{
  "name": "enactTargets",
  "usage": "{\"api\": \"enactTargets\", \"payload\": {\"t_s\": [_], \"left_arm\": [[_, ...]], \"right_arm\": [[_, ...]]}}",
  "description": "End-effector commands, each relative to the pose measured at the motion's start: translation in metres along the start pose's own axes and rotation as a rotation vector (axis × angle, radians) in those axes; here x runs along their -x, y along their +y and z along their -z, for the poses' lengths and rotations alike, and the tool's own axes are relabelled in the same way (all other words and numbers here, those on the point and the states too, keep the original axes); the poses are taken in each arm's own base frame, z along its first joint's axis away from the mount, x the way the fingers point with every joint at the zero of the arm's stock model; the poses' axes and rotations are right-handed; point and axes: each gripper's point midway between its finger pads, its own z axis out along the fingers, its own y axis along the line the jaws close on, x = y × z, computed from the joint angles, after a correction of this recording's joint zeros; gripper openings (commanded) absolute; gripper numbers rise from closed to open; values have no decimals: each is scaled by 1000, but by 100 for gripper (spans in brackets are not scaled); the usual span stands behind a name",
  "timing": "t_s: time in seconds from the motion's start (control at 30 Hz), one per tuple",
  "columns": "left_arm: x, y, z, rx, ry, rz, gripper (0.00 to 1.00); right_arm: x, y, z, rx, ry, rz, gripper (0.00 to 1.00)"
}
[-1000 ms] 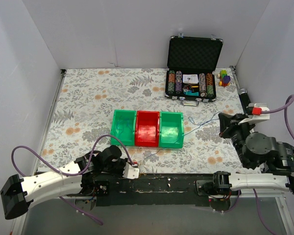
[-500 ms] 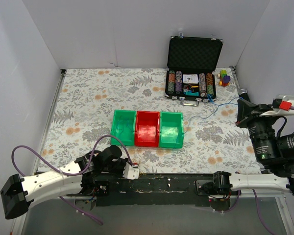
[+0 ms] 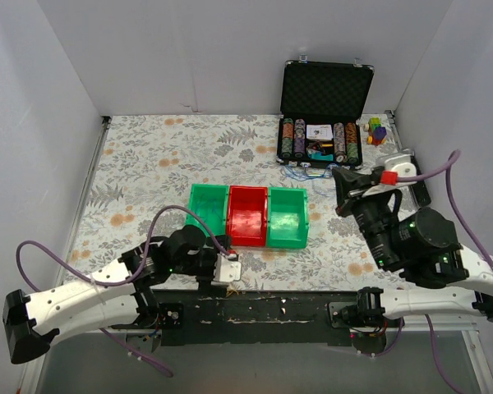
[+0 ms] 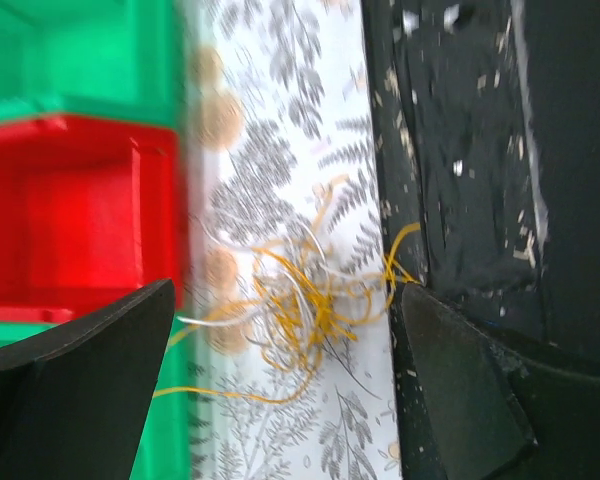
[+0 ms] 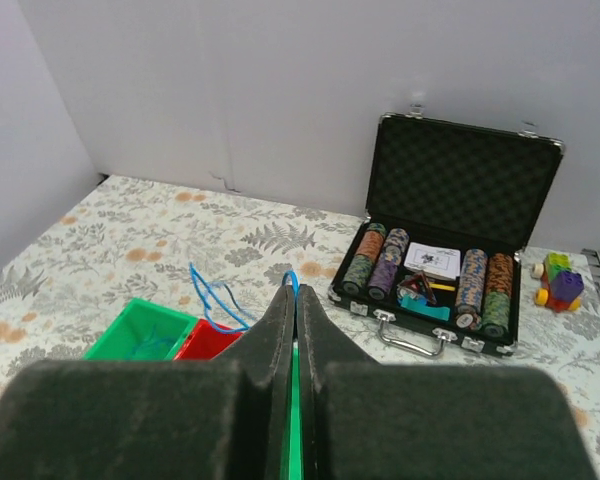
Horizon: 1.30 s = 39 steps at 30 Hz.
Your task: Untangle the cables
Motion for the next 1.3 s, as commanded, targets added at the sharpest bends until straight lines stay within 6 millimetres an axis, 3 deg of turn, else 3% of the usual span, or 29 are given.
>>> {"api": "enactTargets", "payload": {"t_s": [0.0, 0.2, 0.37, 0.47, 0.7, 0.9, 1.13, 1.27], "left_arm": [[49, 7, 19, -22, -114, 49, 98], [90, 21, 44, 8, -205, 79, 98], [102, 79, 58, 288, -241, 46, 98], [113, 103, 68, 411, -293, 49, 98], [126, 119, 93, 504, -359, 115, 98], [133, 173, 142, 853, -417, 142, 98], [128, 163, 148, 821, -404, 146, 98], [118, 169, 157, 890, -394, 141, 98]], "right_arm": [[25, 21, -4, 78, -41, -80, 1], [51, 55, -15, 157, -120, -66, 1], [65, 89, -25, 212, -169, -52, 1], [67, 108, -31, 235, -184, -32, 1], [63, 140, -42, 253, -217, 10, 1], [64, 159, -50, 259, -248, 18, 1], [53, 169, -65, 236, -264, 14, 1], [48, 175, -72, 244, -275, 13, 1]]}}
